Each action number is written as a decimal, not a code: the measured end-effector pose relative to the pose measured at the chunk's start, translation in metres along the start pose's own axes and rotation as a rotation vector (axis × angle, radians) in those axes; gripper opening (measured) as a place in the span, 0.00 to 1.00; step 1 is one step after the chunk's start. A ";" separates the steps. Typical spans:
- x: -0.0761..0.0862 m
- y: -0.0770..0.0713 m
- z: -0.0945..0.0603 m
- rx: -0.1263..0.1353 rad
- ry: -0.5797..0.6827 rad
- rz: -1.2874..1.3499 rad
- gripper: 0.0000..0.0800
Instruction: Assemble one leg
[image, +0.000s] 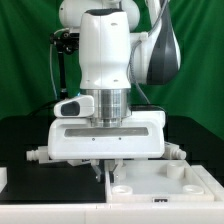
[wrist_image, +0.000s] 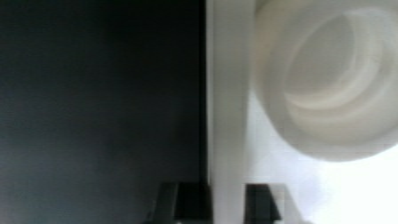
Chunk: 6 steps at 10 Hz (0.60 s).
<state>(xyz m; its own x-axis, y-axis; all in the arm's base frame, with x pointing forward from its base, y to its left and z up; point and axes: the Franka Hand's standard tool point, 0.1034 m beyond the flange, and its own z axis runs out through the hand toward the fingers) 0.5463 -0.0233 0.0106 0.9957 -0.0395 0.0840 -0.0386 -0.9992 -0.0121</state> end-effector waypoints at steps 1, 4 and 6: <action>0.006 -0.003 0.000 0.001 0.006 -0.006 0.07; 0.018 -0.004 0.002 0.000 0.021 -0.004 0.07; 0.018 -0.004 0.001 -0.001 0.020 0.001 0.07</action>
Offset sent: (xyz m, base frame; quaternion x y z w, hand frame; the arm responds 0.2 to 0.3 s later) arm 0.0329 0.0138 -0.0074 0.0215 0.0270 0.0201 0.9992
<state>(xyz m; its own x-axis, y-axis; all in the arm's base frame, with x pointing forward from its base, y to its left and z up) 0.5645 -0.0204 0.0107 0.9937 -0.0412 0.1043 -0.0402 -0.9991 -0.0116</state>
